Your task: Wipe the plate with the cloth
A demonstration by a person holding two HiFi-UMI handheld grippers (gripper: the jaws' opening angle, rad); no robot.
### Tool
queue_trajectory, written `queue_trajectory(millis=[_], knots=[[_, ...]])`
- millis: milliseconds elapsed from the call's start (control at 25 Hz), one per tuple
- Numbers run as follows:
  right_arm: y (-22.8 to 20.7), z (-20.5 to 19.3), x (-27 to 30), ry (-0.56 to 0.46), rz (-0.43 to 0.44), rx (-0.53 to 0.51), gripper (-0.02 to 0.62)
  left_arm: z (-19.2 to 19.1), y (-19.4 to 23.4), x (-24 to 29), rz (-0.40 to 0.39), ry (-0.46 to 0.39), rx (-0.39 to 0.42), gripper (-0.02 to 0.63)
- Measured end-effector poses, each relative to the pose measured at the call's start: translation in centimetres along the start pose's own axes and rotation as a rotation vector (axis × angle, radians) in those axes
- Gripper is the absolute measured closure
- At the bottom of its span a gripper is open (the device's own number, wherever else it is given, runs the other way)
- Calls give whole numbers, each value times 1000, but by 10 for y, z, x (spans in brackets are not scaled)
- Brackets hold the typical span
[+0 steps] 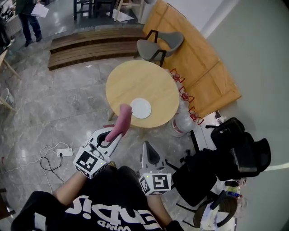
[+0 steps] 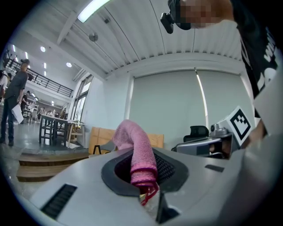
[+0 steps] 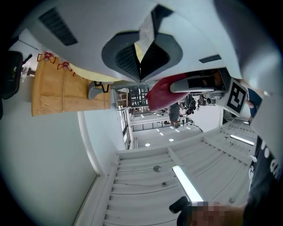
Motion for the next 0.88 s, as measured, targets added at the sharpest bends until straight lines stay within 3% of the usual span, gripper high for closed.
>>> queue_trajectory(millis=[360,880], knots=[[-37,5,29,10,-46,19,574,6,18,45,-38,37,-14,554],[-109,18,103,15,-8,27,574,1,61,131,10,40,-9,554]])
Point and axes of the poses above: the fingertips, and each gripper's own axes: x forward along the fingers, y to its left, z out of its top, the point moved 10 cm from there along -x, backward along the fingers, and after that the axes turned 2 degrees about y, right-handed, at the moved point
